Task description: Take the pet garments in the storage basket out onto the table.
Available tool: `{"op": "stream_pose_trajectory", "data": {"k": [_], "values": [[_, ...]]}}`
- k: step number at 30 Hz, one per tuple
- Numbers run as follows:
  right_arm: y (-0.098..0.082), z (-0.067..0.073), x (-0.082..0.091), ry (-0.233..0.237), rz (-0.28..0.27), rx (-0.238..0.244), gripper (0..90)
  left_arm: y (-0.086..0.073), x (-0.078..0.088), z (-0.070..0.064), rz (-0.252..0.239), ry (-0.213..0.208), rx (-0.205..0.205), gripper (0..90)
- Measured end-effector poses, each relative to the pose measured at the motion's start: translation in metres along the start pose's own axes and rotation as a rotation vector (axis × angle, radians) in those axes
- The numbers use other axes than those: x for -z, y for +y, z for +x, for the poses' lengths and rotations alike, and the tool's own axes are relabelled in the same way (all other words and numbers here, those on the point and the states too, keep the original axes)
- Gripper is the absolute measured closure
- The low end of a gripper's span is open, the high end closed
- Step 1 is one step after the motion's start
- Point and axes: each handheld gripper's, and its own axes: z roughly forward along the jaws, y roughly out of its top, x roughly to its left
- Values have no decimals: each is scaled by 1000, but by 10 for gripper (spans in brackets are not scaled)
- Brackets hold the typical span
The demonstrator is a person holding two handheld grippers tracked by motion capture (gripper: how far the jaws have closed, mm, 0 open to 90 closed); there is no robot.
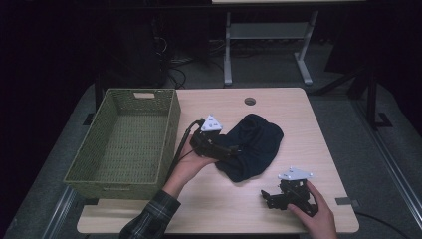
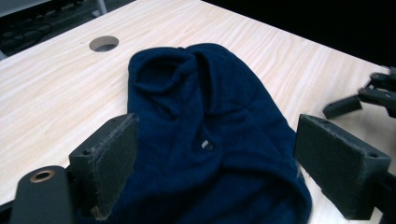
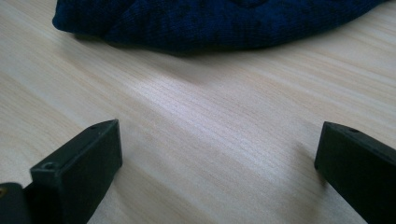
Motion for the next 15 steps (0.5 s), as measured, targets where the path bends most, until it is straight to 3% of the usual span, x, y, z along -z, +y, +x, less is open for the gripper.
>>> {"op": "stream_pose_trajectory", "data": {"k": [8,15], "values": [[0,0,0,0,0,0,4,-25,16,-14,-25,26,1,133],[0,0,0,0,0,0,4,-48,21,-20,-7,46,6,133]]}}
